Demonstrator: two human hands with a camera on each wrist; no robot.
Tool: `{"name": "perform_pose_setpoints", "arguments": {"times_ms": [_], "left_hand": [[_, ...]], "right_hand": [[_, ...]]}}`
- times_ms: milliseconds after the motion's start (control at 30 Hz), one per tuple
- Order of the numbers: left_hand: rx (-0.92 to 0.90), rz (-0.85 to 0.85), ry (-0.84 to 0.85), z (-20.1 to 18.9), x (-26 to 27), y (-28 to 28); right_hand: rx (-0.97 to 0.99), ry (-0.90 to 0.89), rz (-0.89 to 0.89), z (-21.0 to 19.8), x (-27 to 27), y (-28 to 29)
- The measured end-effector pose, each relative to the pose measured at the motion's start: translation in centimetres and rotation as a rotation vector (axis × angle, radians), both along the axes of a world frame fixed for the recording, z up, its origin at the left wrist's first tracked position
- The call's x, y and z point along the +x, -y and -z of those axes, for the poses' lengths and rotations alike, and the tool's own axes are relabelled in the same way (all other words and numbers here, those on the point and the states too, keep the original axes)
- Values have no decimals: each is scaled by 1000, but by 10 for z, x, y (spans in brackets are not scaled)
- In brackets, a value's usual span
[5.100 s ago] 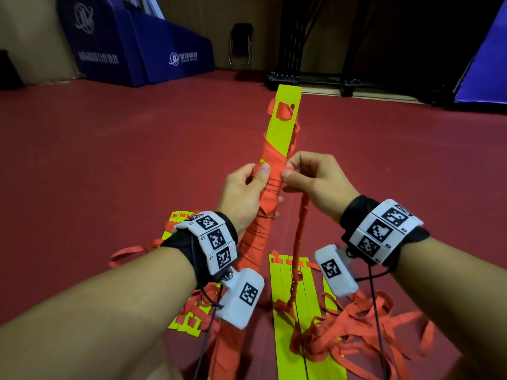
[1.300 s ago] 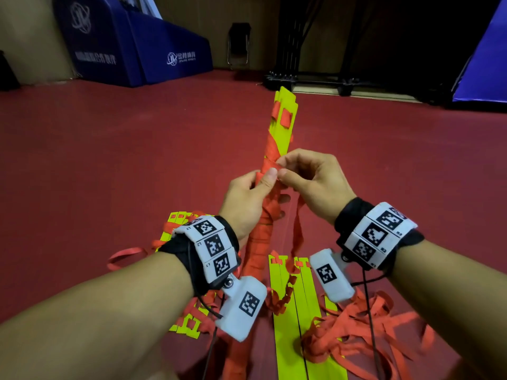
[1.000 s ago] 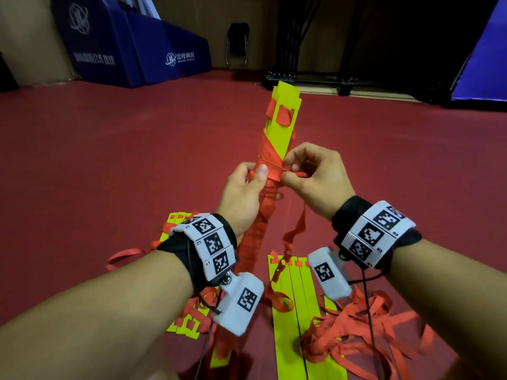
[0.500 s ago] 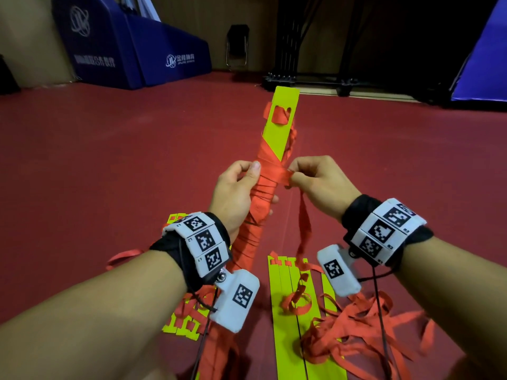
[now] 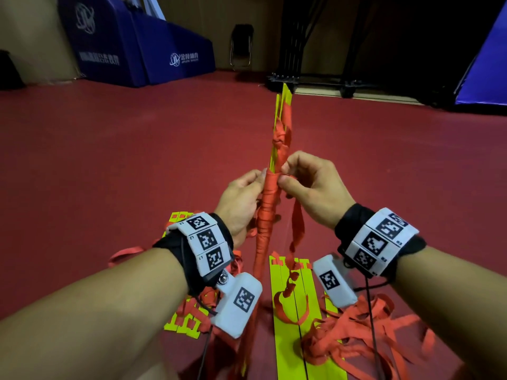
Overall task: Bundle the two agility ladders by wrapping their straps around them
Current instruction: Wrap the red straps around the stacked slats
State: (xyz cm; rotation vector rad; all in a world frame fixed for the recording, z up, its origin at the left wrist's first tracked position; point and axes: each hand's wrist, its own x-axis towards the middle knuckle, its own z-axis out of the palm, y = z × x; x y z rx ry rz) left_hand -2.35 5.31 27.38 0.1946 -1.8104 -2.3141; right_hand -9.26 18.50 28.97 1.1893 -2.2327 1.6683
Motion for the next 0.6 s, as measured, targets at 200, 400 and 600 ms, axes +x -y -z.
{"name": "perform_pose_setpoints", "arguments": {"times_ms": [200,400,600], "left_hand": [[47,-1,35,1,-1,0],[-86,-35,-45,9,-6,-4],[-129,-113,-95,6,-12,4]], "right_hand": [[20,62,167,6,-12,3],[24,160,172,7,-16,6],[151,259,164,8,-20,-1]]}}
